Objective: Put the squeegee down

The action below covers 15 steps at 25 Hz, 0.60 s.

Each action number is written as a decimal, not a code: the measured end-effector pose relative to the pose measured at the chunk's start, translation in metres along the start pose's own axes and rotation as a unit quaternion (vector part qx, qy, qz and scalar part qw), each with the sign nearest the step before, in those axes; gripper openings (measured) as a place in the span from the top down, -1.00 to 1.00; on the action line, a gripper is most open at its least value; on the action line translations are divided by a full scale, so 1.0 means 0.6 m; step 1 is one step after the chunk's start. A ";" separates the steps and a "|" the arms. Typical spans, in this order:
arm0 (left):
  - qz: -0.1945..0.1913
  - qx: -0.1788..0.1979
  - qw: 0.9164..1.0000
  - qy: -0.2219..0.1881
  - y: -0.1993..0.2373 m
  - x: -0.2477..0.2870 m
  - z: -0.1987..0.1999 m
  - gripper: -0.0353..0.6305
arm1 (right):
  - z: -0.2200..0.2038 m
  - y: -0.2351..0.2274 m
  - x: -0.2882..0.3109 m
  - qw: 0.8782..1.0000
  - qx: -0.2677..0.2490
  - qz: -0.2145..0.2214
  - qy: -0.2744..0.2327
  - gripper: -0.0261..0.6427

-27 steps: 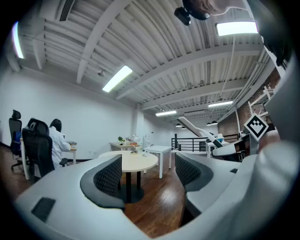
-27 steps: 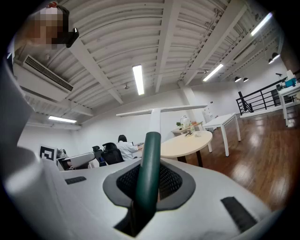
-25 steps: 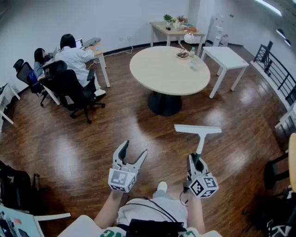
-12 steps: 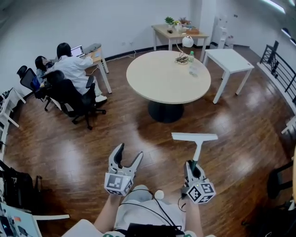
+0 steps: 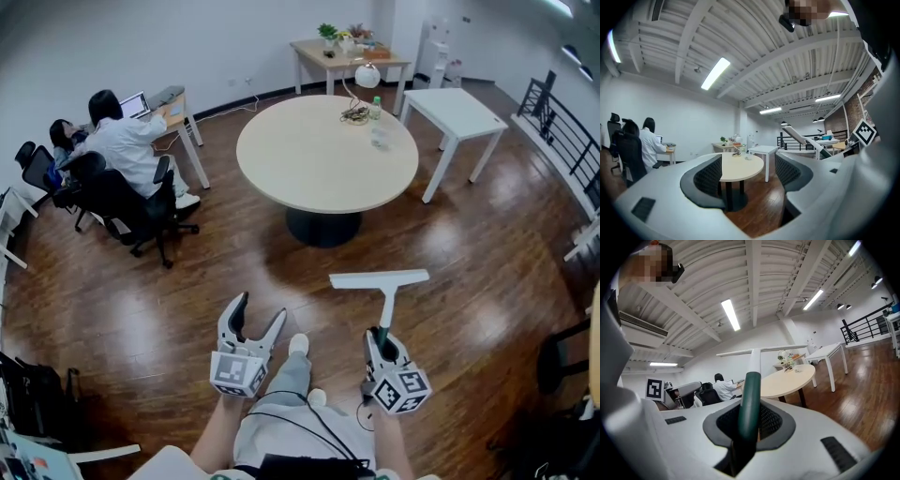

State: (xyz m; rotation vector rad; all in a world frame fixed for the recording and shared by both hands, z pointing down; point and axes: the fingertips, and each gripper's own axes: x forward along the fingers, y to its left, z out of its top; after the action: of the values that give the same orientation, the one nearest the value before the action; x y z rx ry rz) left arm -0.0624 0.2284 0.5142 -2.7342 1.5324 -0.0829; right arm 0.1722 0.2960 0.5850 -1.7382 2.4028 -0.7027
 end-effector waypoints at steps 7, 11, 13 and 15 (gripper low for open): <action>-0.019 -0.018 1.000 -0.009 0.054 0.132 0.013 -0.16 | 0.063 -0.033 0.119 1.000 -0.021 -0.007 0.011 0.76; -0.037 -0.020 0.999 -0.013 0.112 0.215 0.031 -0.16 | 0.101 -0.028 0.222 0.999 -0.035 -0.002 0.011 0.76; -0.040 -0.030 0.999 -0.021 0.147 0.253 0.035 -0.16 | 0.121 -0.025 0.269 0.999 -0.041 -0.002 0.008 0.76; -0.041 -0.025 0.998 -0.029 0.182 0.289 0.036 -0.16 | 0.143 -0.022 0.309 0.999 -0.047 -0.003 0.002 0.76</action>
State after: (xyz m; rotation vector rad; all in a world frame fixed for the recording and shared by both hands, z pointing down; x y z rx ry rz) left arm -0.0640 0.0232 0.4967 -2.8118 1.4264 0.0352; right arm 0.1485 0.0956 0.5493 -1.7796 2.4732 -0.6029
